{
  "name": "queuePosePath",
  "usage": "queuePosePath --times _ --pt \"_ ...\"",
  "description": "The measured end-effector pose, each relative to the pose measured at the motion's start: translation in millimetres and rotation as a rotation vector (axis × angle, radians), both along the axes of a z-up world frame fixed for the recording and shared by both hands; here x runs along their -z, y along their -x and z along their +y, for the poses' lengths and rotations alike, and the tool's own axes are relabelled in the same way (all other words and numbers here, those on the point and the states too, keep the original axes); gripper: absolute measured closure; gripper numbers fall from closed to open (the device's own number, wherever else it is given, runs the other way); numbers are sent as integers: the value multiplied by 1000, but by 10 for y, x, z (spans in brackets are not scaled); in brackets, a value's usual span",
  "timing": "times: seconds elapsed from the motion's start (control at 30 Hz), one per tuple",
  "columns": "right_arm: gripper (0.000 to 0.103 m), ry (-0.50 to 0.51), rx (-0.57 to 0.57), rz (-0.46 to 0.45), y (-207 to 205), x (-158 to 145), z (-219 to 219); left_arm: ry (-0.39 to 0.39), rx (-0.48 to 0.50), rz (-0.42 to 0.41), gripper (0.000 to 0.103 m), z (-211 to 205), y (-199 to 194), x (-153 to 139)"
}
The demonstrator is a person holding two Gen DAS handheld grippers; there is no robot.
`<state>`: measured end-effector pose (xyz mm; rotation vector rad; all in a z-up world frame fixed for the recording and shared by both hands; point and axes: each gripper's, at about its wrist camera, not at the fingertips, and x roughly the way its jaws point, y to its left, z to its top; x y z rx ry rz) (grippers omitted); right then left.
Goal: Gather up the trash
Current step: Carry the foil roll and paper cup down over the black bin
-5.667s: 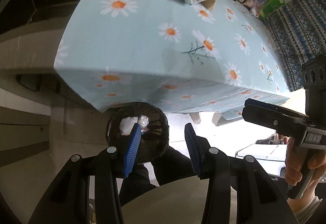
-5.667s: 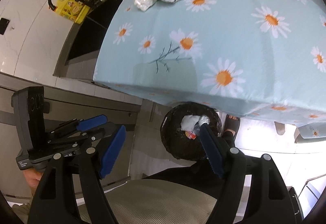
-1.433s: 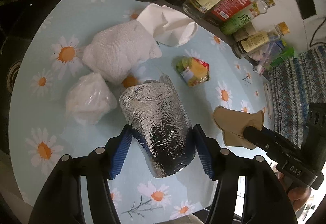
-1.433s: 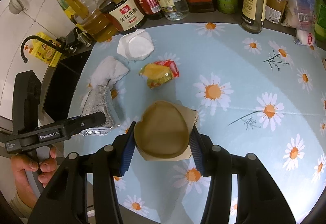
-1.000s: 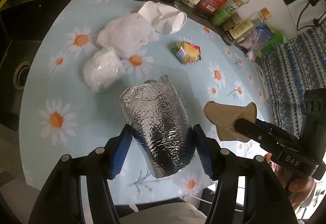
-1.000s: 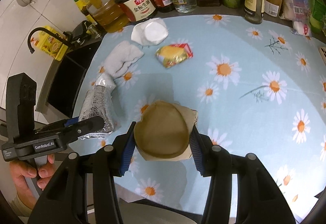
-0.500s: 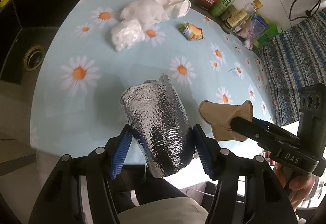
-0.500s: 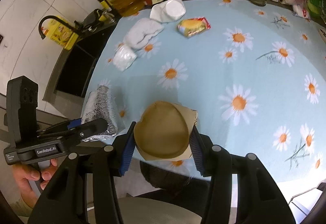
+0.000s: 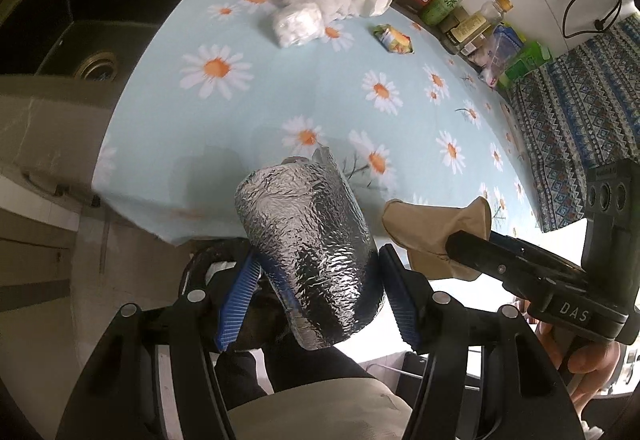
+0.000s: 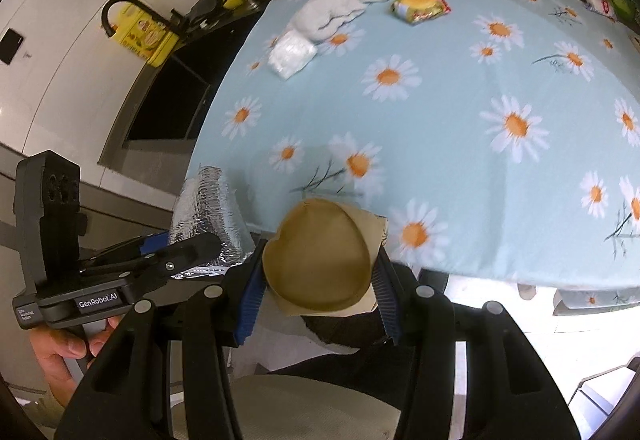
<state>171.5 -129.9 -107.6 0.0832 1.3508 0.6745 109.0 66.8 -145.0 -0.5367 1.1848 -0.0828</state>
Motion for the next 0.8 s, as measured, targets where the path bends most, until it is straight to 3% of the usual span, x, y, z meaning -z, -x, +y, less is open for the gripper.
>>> queuePosePath --times 0.3,0.8 --pt "53 -1 -25 48 294 140 145 19 -18 48 44 71 347 256" --pt "53 25 -16 208 530 766 216 41 -1 197 44 57 610 855"
